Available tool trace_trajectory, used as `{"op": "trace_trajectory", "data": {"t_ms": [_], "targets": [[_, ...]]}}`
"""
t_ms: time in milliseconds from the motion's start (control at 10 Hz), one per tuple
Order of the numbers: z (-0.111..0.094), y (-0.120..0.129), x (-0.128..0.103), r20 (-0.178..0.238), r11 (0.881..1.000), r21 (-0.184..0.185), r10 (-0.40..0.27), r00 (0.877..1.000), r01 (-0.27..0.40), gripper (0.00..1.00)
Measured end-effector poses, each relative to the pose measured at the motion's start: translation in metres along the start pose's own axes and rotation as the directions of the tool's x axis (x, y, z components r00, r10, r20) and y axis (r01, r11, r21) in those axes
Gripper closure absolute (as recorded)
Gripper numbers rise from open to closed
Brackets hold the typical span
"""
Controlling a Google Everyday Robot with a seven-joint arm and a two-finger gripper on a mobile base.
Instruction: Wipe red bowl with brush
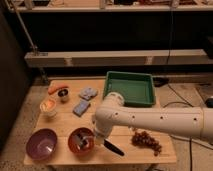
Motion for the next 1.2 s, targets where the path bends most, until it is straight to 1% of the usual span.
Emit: {"op": "trace_trajectory", "data": {"t_ms": [300, 700, 900, 1200], "targets": [[0.003, -0.004, 0.005, 0.017, 1.0, 0.01, -0.021, 1.0, 0.021, 1.0], [0.003, -0.014, 0.011, 0.019, 0.998, 0.021, -0.053, 0.998, 0.052, 1.0], [0.005, -0.019, 0.009, 0.024, 0.998, 0.028, -0.061, 0.998, 0.06, 1.0], [0.003, -0.023, -0.004, 0.045, 0.998, 0.029, -0.056, 0.997, 0.055, 1.0]]}}
